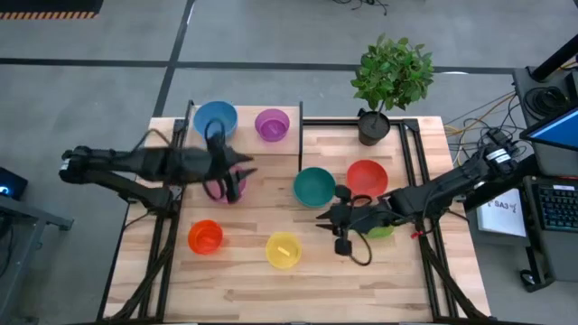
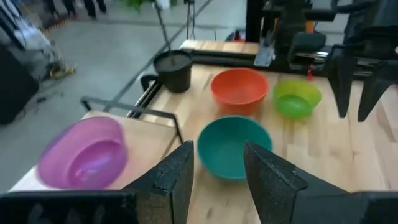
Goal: Place and stack bowls onto a shelf
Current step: Stack the yellow bowl on the purple bowl on the shelf
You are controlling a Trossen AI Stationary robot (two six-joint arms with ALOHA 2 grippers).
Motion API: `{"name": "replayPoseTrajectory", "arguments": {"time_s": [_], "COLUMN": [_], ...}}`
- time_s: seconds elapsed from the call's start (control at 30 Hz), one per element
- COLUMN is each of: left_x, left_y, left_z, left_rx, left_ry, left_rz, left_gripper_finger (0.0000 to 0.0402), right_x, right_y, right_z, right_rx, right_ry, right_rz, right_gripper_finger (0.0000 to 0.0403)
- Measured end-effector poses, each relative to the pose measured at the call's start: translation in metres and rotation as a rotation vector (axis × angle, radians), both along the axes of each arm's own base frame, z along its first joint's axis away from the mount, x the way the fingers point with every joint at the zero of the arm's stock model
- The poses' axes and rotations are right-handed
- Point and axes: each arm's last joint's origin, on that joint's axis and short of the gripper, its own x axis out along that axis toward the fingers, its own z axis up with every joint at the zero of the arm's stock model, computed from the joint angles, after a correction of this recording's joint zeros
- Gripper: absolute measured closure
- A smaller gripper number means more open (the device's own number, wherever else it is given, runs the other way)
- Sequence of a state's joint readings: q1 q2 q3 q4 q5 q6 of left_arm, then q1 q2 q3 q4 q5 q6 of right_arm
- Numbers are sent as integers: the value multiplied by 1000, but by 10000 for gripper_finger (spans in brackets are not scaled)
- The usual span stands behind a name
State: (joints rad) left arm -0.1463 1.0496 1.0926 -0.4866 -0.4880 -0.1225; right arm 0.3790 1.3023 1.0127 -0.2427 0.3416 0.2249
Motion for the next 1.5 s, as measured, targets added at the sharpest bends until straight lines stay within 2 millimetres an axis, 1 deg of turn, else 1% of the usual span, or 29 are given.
{"name": "replayPoseTrajectory", "arguments": {"time_s": [0.1, 0.2, 0.27, 0.47, 0.67, 0.8, 0.87, 1.17, 1.3, 1.37, 1.5], "left_x": [1, 0, -2, -17, -33, -40, -44, -55, -56, -56, -55], "left_y": [-15, -24, -26, -22, -17, -15, -14, -11, -10, -10, -10], "left_z": [-21, -40, -50, -69, -69, -78, -84, -93, -94, -94, -94], "left_rx": [36, 76, 100, 114, 97, 99, 104, 123, 125, 126, 130], "left_ry": [-52, -87, -103, -125, -170, -162, -152, -153, -153, -150, -146], "left_rz": [-9, 3, 32, 79, 81, 80, 78, 71, 70, 70, 68], "left_gripper_finger": [278, 278, 278, 278, 278, 278, 278, 278, 278, 278, 278], "right_x": [14, 28, 38, 69, 99, 116, 122, 147, 160, 166, 170], "right_y": [3, 6, 8, 11, 11, 13, 16, 22, 21, 21, 19], "right_z": [8, 14, 17, 18, 12, 3, -3, -31, -35, -35, -38], "right_rx": [-19, -39, -45, -62, -55, -43, -48, -79, -78, -75, -82], "right_ry": [47, 98, 117, 175, 203, 219, 229, 269, 267, 258, 278], "right_rz": [-6, -15, -20, -41, -66, -59, -57, -77, -87, -92, -98], "right_gripper_finger": [321, 321, 321, 322, 326, 326, 326, 322, 303, 286, 248]}}
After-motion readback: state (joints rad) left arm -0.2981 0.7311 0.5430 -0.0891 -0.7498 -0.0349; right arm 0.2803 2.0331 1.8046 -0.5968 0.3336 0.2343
